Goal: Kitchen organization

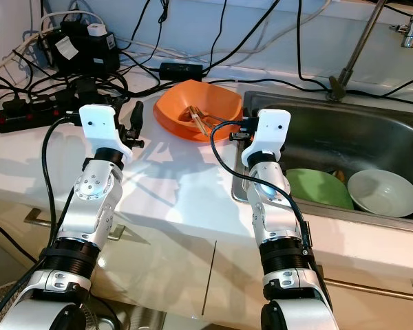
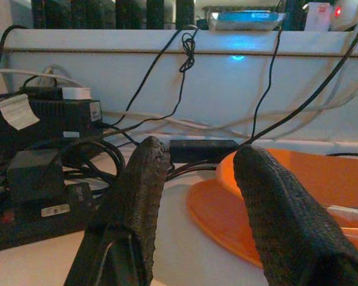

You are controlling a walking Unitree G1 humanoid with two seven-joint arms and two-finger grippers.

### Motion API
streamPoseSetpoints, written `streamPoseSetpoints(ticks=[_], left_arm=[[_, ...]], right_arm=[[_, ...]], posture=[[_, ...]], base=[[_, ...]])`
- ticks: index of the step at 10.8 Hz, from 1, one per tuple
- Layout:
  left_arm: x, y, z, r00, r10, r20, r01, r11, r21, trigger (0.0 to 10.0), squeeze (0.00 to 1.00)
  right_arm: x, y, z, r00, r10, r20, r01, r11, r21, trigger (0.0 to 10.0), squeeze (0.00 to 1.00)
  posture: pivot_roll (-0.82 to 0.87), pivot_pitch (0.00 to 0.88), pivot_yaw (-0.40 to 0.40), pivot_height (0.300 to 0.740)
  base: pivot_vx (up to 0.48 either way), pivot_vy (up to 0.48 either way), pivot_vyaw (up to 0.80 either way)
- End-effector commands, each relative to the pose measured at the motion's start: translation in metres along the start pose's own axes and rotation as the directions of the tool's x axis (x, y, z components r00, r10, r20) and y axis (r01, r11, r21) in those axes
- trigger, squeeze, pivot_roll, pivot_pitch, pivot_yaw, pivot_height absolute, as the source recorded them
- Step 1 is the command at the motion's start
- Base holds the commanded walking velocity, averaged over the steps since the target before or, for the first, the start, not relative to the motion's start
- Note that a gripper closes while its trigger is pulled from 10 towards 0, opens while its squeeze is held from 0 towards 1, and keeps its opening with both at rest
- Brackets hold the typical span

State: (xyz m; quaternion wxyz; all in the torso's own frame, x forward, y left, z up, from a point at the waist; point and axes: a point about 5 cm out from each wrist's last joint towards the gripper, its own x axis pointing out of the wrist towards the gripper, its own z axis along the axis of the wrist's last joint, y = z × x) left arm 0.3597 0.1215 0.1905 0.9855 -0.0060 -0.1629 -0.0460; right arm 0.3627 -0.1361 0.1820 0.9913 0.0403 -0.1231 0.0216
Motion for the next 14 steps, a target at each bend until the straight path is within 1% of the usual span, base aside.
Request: streamPoseSetpoints(ticks=[1,3,5,7,8,9,10,11,12,13,14], left_arm=[[0.002,-0.002,0.003,1.0,-0.015,0.012,0.015,1.0,-0.002,10.0,0.0],[0.002,-0.001,0.004,0.999,-0.043,0.017,0.043,0.999,0.004,10.0,0.0],[0.002,0.001,0.005,0.999,-0.049,0.022,0.049,0.999,0.003,10.0,0.0],[0.001,-0.001,0.004,0.998,-0.062,0.018,0.062,0.998,0.002,10.0,0.0],[0.001,-0.002,0.002,0.993,-0.116,-0.001,0.116,0.99,0.086,10.0,0.0],[0.0,-0.001,0.001,0.99,-0.138,-0.009,0.138,0.982,0.126,10.0,0.0],[0.001,0.003,0.008,0.974,-0.226,-0.005,0.219,0.936,0.275,10.0,0.0],[0.002,0.005,0.016,0.958,-0.286,-0.005,0.269,0.895,0.355,10.0,0.0],[0.003,0.01,0.022,0.944,-0.33,-0.02,0.308,0.857,0.413,10.0,0.17],[0.003,0.014,0.024,0.92,-0.387,-0.064,0.377,0.825,0.42,10.0,1.0],[0.003,0.015,0.023,0.914,-0.399,-0.081,0.394,0.818,0.418,10.0,1.0]], right_arm=[[-0.001,-0.002,-0.003,1.0,-0.002,-0.01,0.002,1.0,0.008,10.0,0.0],[-0.001,-0.001,-0.003,1.0,0.0,-0.01,0.0,1.0,0.011,10.0,0.0],[-0.001,-0.001,-0.003,1.0,0.0,-0.011,0.0,1.0,0.011,10.0,0.0],[-0.001,0.0,-0.004,1.0,0.0,-0.013,0.0,1.0,0.012,10.0,0.0],[-0.001,0.0,-0.004,1.0,-0.001,-0.014,0.001,1.0,0.012,10.0,0.0],[-0.001,0.0,-0.004,1.0,0.0,-0.014,0.001,1.0,0.012,10.0,0.0],[-0.001,0.0,-0.004,1.0,0.0,-0.014,0.0,1.0,0.01,10.0,0.0],[-0.002,0.0,-0.004,1.0,0.001,-0.015,0.0,1.0,0.011,10.0,0.0],[-0.001,0.001,-0.005,1.0,0.002,-0.018,-0.002,1.0,0.012,10.0,0.0],[-0.001,0.002,-0.006,1.0,0.003,-0.021,-0.003,1.0,0.014,10.0,0.0],[-0.001,0.003,-0.006,1.0,0.004,-0.021,-0.004,1.0,0.016,10.0,0.0]], posture=[[0.17,0.0,-0.002,0.74],[0.18,0.0,-0.002,0.74],[0.18,0.0,-0.002,0.74],[0.18,0.0,-0.001,0.74],[0.18,0.0,0.001,0.74],[0.18,0.0,0.001,0.74],[0.18,0.0,0.004,0.74],[0.19,0.0,0.004,0.74],[0.19,0.0,0.006,0.74],[0.2,0.0,0.008,0.74],[0.2,0.0,0.009,0.74]], base=[[0.0,0.0,0.0],[0.0,0.0,0.0],[0.0,0.0,0.0],[0.0,0.0,0.0],[0.0,0.0,0.0],[0.0,0.0,0.0],[0.0,0.0,0.0],[0.0,0.0,0.0],[0.0,0.0,0.0],[0.0,0.0,0.0],[0.0,0.0,0.0]])
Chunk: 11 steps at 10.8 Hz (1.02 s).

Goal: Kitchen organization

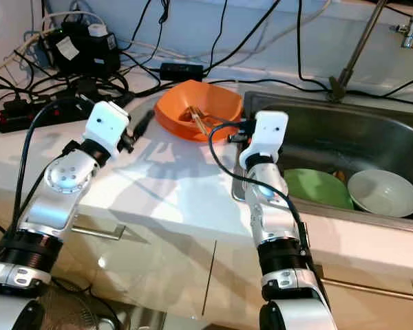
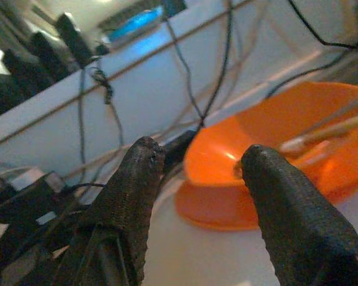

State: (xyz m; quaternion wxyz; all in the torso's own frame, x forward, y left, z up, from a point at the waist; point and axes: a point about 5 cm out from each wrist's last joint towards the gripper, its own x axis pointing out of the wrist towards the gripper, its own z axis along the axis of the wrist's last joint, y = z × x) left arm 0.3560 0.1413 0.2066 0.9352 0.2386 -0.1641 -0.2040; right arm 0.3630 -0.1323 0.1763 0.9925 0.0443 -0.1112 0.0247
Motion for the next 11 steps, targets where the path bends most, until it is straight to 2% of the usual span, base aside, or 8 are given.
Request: streamPoseSetpoints(ticks=[1,2,5,6,9,11], left_arm=[[0.004,-0.002,0.006,1.0,-0.028,0.012,0.028,1.0,0.006,10.0,1.0],[0.005,-0.008,0.007,0.999,-0.047,0.013,0.047,0.999,-0.011,10.0,1.0],[0.007,-0.011,0.008,0.998,-0.059,0.018,0.059,0.998,-0.013,10.0,1.0],[0.006,-0.013,0.008,0.997,-0.077,0.01,0.077,0.997,0.011,10.0,0.0],[0.007,-0.018,0.011,0.993,-0.116,0.0,0.116,0.993,0.031,10.0,0.0],[-0.001,-0.033,0.005,0.968,-0.243,-0.057,0.247,0.964,0.101,10.0,0.0]], right_arm=[[0.0,0.0,0.0,1.0,0.0,0.003,0.0,1.0,0.008,10.0,0.0],[0.0,-0.002,0.0,1.0,-0.003,0.002,0.003,1.0,0.005,10.0,0.0],[-0.001,-0.005,0.0,1.0,-0.007,0.004,0.007,1.0,0.002,10.0,0.0],[-0.001,-0.005,0.0,1.0,-0.006,0.001,0.006,1.0,0.0,10.0,0.0],[-0.001,-0.005,0.003,1.0,0.005,0.001,-0.005,1.0,-0.004,10.0,0.0],[-0.005,-0.008,0.004,1.0,0.017,-0.006,-0.017,1.0,-0.018,10.0,0.0]], posture=[[0.19,0.0,0.007,0.74],[0.19,0.0,0.006,0.74],[0.18,0.006,0.003,0.74],[0.18,0.015,-0.002,0.74],[0.17,0.066,-0.025,0.74],[0.14,0.125,-0.047,0.74]], base=[[0.0,0.0,0.0],[0.0,0.0,0.0],[0.0,0.0,0.0],[0.0,0.0,0.0],[0.0,0.0,0.0],[0.0,0.0,0.0]])
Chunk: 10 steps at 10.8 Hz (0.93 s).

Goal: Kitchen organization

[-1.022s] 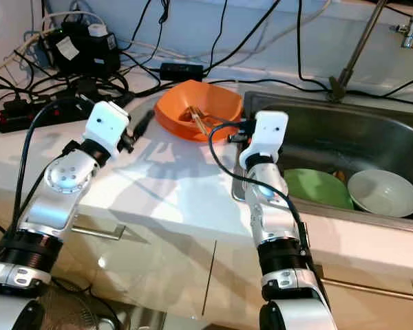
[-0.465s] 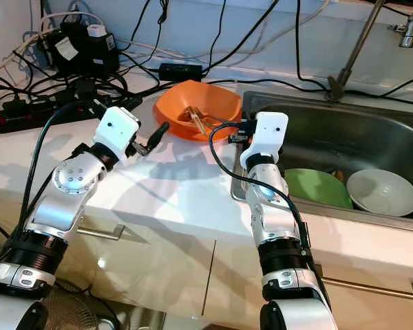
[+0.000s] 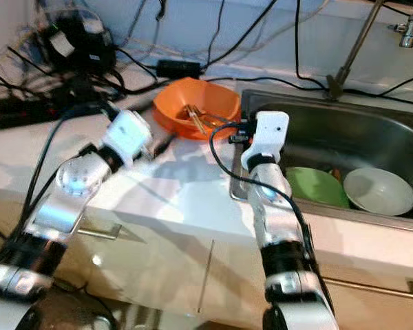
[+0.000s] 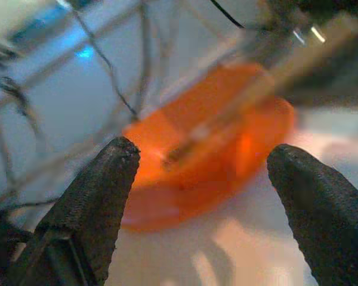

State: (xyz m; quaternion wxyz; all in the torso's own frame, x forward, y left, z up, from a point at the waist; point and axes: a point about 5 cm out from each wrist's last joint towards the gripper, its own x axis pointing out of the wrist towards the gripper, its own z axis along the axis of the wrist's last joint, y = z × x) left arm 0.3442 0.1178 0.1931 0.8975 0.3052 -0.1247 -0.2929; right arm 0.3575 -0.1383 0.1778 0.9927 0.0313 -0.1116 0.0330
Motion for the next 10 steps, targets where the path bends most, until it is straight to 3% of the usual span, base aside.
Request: streamPoseSetpoints(ticks=[1,4,7,9,10], left_arm=[[-0.001,-0.012,0.0,0.998,-0.059,-0.018,0.06,0.998,0.035,10.0,0.0],[-0.006,-0.019,-0.001,0.997,-0.066,-0.038,0.068,0.996,0.049,10.0,0.0],[-0.009,0.001,-0.002,0.996,-0.066,-0.065,0.073,0.992,0.107,10.0,0.0],[-0.007,0.01,-0.002,0.99,-0.113,-0.089,0.127,0.979,0.162,10.0,0.0],[-0.001,0.02,-0.002,0.976,-0.177,-0.126,0.202,0.952,0.231,10.0,0.0]], right_arm=[[-0.002,-0.005,0.002,1.0,0.002,-0.006,-0.002,1.0,0.0,10.0,0.0],[-0.008,-0.004,0.0,0.999,0.017,-0.032,-0.017,1.0,-0.009,10.0,0.0],[-0.008,0.0,-0.002,0.999,0.004,-0.036,-0.004,1.0,0.01,10.0,0.0],[-0.008,0.004,-0.004,0.999,-0.009,-0.035,0.01,1.0,0.028,10.0,0.0],[-0.008,0.008,-0.005,0.999,-0.014,-0.032,0.015,0.999,0.041,10.0,0.0]], posture=[[0.13,0.155,-0.067,0.74],[0.13,0.171,-0.079,0.74],[0.16,0.139,-0.037,0.74],[0.17,0.116,-0.002,0.74],[0.18,0.093,0.035,0.74]], base=[[0.0,0.0,0.0],[0.0,0.0,0.0],[0.0,0.0,0.0],[0.0,0.0,0.0],[0.0,0.0,0.0]])
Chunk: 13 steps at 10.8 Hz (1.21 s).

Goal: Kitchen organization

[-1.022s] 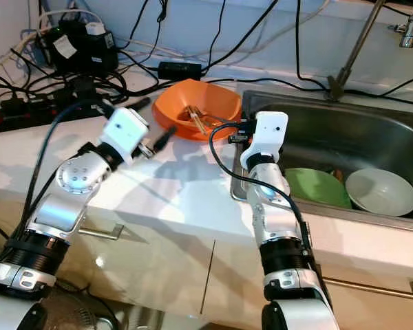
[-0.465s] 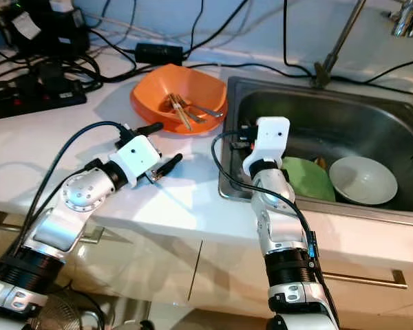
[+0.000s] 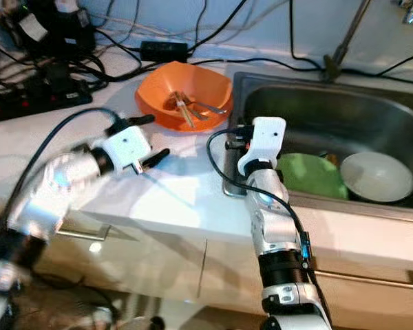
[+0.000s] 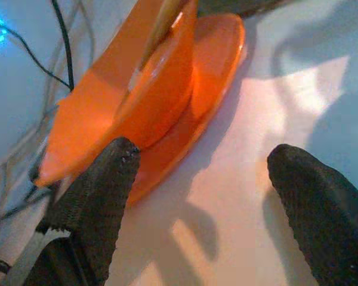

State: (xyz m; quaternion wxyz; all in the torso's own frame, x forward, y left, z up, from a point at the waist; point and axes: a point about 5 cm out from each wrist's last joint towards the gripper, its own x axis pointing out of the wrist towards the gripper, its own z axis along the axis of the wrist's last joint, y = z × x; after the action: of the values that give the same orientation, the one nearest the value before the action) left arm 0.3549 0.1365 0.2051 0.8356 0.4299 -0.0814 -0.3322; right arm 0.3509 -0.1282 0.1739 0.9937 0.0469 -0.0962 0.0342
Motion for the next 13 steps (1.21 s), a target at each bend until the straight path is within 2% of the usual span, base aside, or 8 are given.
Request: streamPoseSetpoints(ticks=[1,3,5,7,8,9,13], left_arm=[[0.002,0.001,0.002,0.999,-0.044,0.001,0.044,0.998,0.042,10.0,0.0],[0.012,0.013,0.0,0.993,-0.112,-0.037,0.115,0.989,0.094,10.0,0.0],[0.021,0.014,0.0,0.987,-0.152,-0.047,0.157,0.981,0.11,10.0,0.0],[0.033,0.01,0.0,0.983,-0.17,-0.063,0.176,0.98,0.098,10.0,0.0],[0.035,0.009,0.0,0.983,-0.173,-0.067,0.179,0.979,0.1,10.0,0.0],[0.046,0.0,0.001,0.979,-0.189,-0.08,0.197,0.975,0.099,10.0,0.0],[0.065,-0.016,0.002,0.981,-0.132,-0.139,0.141,0.988,0.059,10.0,0.0]], right_arm=[[-0.001,0.0,-0.003,1.0,-0.014,-0.002,0.014,1.0,0.012,10.0,0.0],[-0.004,0.002,-0.004,0.999,-0.033,0.008,0.033,0.999,0.029,10.0,0.0],[-0.005,0.003,-0.004,0.999,-0.047,0.012,0.047,0.998,0.035,10.0,0.0],[-0.006,0.002,-0.005,0.998,-0.061,0.014,0.06,0.998,0.035,10.0,0.0],[-0.006,0.002,-0.005,0.998,-0.062,0.014,0.061,0.998,0.035,10.0,0.0],[-0.006,0.002,-0.004,0.998,-0.068,0.017,0.067,0.997,0.034,10.0,0.0],[-0.007,-0.001,-0.002,0.997,-0.073,0.019,0.073,0.997,0.027,10.0,0.0]], posture=[[0.18,0.087,0.046,0.74],[0.17,0.07,0.088,0.74],[0.16,0.072,0.107,0.74],[0.16,0.085,0.118,0.74],[0.15,0.09,0.12,0.74],[0.15,0.097,0.119,0.74],[0.13,0.111,0.112,0.74]], base=[[0.0,0.0,0.0],[0.0,0.0,0.0],[0.0,0.0,0.0],[0.0,0.0,0.0],[0.0,0.0,0.0],[0.0,0.0,0.0],[0.0,0.0,0.0]])
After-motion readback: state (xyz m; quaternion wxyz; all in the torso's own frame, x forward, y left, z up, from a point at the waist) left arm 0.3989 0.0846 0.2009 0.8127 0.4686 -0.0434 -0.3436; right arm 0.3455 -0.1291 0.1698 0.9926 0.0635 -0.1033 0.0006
